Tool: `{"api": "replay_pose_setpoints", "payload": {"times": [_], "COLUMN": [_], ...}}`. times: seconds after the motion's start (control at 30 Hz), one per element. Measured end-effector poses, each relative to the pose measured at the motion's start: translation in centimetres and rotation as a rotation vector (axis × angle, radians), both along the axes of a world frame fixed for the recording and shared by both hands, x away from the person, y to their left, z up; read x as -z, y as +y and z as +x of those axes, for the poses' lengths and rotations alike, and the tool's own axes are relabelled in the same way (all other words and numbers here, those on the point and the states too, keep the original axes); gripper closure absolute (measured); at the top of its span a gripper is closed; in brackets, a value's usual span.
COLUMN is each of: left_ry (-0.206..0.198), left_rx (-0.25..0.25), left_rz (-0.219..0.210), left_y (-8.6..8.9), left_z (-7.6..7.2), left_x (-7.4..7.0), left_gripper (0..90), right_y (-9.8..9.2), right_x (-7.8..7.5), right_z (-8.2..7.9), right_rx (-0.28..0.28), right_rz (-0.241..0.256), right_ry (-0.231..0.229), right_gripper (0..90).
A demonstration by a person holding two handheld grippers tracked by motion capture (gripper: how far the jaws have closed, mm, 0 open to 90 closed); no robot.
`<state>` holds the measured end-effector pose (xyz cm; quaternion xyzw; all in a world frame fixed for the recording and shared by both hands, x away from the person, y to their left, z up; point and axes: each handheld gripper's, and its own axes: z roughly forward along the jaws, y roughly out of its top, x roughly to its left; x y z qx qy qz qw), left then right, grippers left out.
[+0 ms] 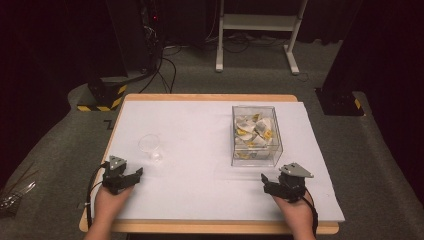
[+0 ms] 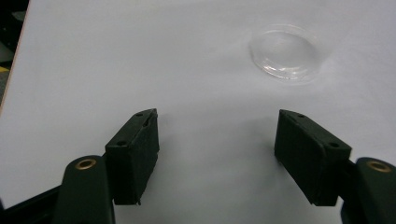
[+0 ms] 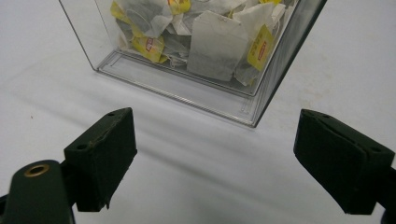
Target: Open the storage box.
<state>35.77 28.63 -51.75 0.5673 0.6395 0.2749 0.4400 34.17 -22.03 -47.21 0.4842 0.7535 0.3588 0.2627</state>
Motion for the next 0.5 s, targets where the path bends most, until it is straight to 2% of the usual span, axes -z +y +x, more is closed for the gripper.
{"api": "replay_pose_setpoints", "payload": {"times": [0.5], "left_ry": [0.001], "left_rx": [0.004], "left_rz": [0.001], "left_y": [0.03], "left_z": [0.01], "left_x": [-0.01], "left_gripper": [30.4], "right_y": [0.89], "right_x": [-0.44], "right_z": [-0.3], "right_rx": [-0.004], "right_rz": [0.025], "right_ry": [-0.026], "right_gripper": [14.2]}}
